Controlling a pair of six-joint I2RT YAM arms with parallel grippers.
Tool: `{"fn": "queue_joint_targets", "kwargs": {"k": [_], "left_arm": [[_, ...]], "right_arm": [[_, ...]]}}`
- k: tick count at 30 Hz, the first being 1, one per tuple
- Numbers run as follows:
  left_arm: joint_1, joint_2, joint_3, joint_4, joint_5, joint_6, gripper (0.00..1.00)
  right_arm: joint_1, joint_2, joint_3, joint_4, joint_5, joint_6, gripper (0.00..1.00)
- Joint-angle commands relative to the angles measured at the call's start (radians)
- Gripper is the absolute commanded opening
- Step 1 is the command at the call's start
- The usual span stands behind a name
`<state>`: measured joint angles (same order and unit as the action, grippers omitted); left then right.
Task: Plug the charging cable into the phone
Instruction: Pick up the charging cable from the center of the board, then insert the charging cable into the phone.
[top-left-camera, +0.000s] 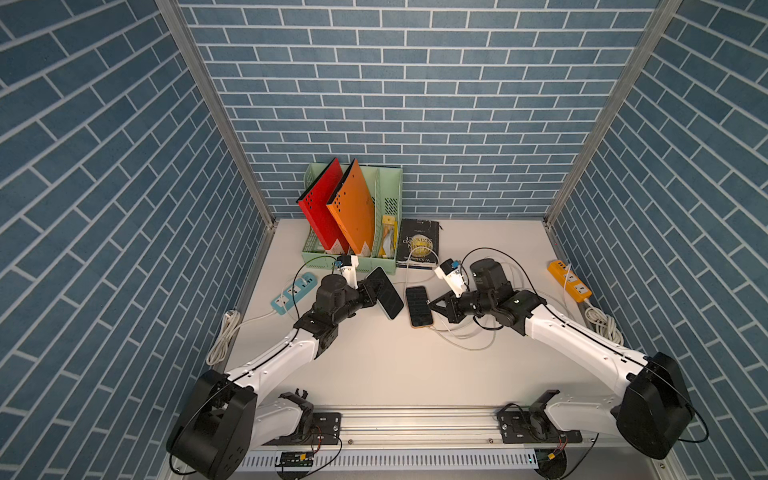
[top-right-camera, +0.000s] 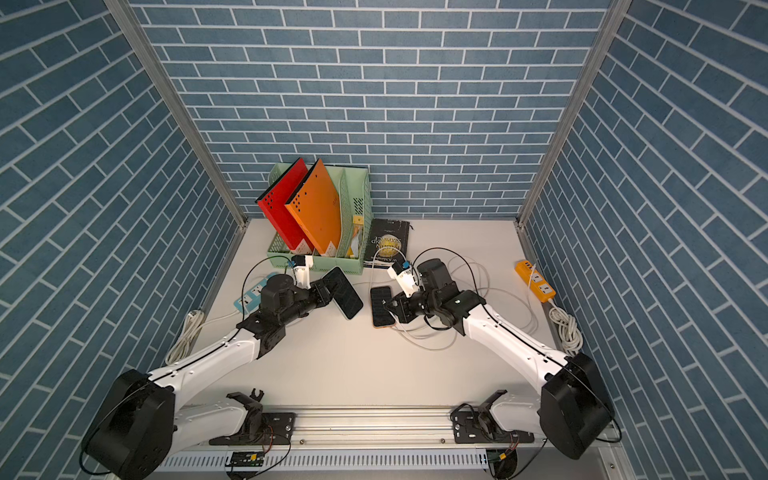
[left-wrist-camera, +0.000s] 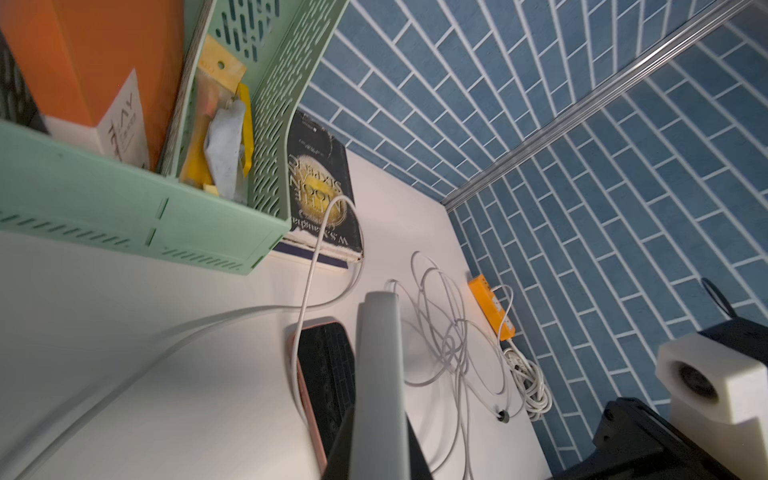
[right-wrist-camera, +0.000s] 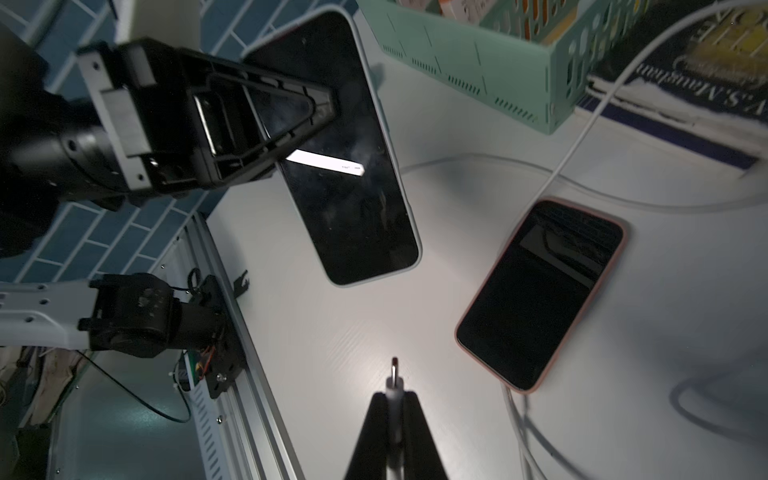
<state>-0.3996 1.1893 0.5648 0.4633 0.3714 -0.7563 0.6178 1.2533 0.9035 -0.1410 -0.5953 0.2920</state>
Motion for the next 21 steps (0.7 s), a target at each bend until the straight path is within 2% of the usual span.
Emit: {"fn": "queue_joint_targets", "kwargs": {"k": [1, 5, 10, 13, 16, 21], "left_arm": [[0.053, -0.025, 0.044, 0.201, 0.141, -0.05, 0.0], [0.063, -0.021, 0.054, 0.373, 0.222, -0.115, 0.0], [0.064, -0.031, -0.034, 0.619, 0.237, -0.19, 0.0], [0.067, 0.032, -0.096, 0.83, 0.293, -0.272, 0.0], [0.078, 0.119, -0.128, 1.052, 0.35, -0.358, 0.0], [0.1, 0.269, -0.123, 1.302, 0.403, -0.502, 0.0]], "right_arm": [[-0.048, -0.038, -0.005, 0.345, -0.205, 0.142, 0.0], [-0.052, -0.029, -0.051, 0.505, -0.257, 0.19, 0.0], [-0.053, -0.049, -0.207, 0.634, -0.311, 0.207, 0.0], [-0.053, -0.041, -0.275, 0.67, -0.349, 0.208, 0.0], [-0.045, -0.023, -0.336, 0.811, -0.414, 0.27, 0.0], [-0.019, 0.035, -0.331, 0.854, -0.456, 0.292, 0.0]]}}
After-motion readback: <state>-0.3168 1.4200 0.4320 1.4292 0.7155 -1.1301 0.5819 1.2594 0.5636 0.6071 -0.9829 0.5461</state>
